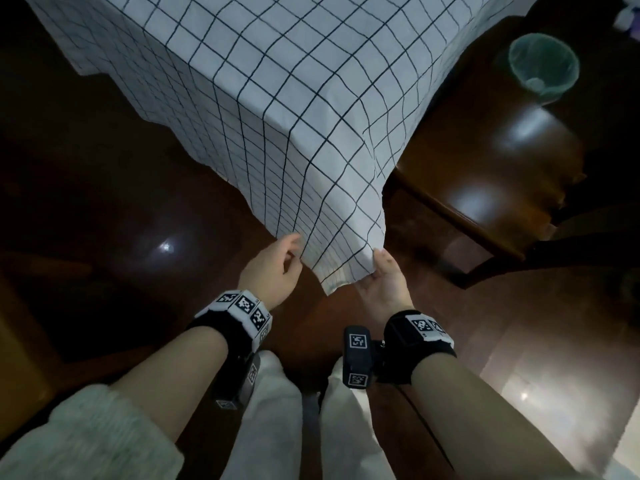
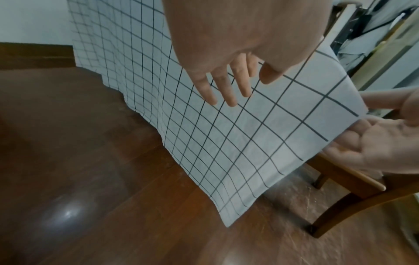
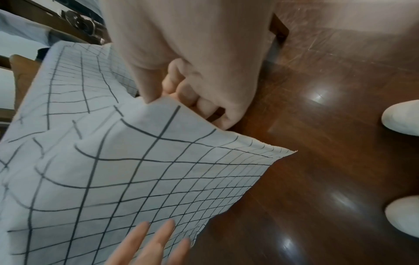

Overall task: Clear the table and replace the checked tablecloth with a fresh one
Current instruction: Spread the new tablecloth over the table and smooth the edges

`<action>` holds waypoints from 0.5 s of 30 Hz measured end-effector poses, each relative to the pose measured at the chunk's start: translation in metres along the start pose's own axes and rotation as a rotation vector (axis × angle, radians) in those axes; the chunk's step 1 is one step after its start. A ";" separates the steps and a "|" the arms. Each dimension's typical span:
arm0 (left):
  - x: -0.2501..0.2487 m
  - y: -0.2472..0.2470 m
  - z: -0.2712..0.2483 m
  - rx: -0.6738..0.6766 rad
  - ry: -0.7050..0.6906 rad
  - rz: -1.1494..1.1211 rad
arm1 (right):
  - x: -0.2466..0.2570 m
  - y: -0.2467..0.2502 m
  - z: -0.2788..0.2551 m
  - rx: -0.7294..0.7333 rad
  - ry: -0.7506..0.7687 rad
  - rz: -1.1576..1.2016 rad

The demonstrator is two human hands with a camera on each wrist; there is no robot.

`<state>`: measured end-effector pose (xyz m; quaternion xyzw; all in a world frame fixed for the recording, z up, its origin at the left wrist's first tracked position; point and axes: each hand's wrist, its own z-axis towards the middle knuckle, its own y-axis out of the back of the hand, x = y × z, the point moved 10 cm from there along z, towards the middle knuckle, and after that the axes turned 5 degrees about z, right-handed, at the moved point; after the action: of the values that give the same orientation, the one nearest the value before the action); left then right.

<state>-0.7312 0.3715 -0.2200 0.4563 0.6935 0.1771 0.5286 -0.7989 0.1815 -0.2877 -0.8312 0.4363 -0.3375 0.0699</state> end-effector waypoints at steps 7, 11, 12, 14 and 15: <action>-0.055 0.059 0.039 -0.156 -0.248 0.242 | 0.029 0.013 -0.006 -0.260 0.142 -0.079; -0.085 0.077 0.056 -0.239 -0.408 0.372 | 0.037 0.018 -0.008 -0.295 0.210 -0.005; -0.093 0.081 0.059 -0.268 -0.442 0.417 | 0.037 0.017 -0.008 -0.288 0.213 0.013; -0.107 0.088 0.066 -0.298 -0.489 0.476 | 0.033 0.012 -0.006 -0.269 0.191 -0.004; -0.114 0.089 0.070 -0.284 -0.502 0.504 | 0.029 0.009 -0.005 -0.266 0.160 -0.039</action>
<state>-0.6263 0.3081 -0.1162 0.5639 0.3771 0.2788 0.6798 -0.7969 0.1545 -0.2730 -0.8119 0.4651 -0.3431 -0.0824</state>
